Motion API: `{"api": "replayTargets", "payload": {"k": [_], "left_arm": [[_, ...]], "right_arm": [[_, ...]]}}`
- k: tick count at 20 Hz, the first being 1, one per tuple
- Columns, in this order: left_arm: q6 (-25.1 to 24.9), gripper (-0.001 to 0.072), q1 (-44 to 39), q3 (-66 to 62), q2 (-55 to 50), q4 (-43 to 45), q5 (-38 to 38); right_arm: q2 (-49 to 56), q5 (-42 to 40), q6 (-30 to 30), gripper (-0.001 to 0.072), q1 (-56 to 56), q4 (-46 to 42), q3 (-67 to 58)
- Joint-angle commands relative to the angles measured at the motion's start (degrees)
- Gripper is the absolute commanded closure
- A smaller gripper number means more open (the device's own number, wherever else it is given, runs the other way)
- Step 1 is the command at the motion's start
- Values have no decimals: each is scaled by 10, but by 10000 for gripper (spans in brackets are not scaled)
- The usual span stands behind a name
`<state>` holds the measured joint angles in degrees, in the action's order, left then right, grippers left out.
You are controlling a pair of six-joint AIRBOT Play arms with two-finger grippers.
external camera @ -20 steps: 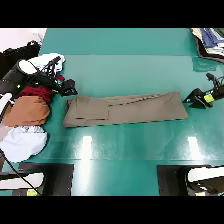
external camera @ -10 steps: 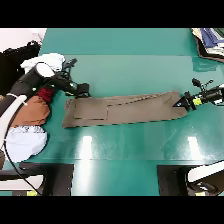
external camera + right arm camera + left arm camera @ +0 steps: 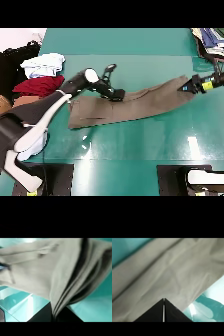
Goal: Fold the shirts.
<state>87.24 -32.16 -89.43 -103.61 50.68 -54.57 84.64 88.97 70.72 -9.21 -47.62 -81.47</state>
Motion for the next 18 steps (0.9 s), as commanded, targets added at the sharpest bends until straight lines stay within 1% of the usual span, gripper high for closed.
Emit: {"api": "replayTargets", "payload": {"k": [1,2,5,8,10,12,15,18], "left_arm": [[14,683,-40,-65,-70,-7,-4],[13,683,-44,-71,-77,-16,-2],[13,683,-47,-71,-85,-30,3],[13,683,-47,-71,-85,-14,1],[14,683,-39,-71,-82,3,-14],[30,683,-10,-72,-66,20,-42],[30,684,55,-72,3,98,-65],[28,682,136,-73,90,177,-94]], "right_arm": [[-49,9,56,700,58,2,-64],[-50,16,62,699,78,8,-83],[-50,19,66,699,133,61,-127],[-50,14,79,699,181,61,-148],[-50,5,79,699,207,61,-153],[-49,-6,78,699,232,60,-153],[-49,-35,67,699,285,61,-153],[-40,-108,56,699,370,60,-153]]}}
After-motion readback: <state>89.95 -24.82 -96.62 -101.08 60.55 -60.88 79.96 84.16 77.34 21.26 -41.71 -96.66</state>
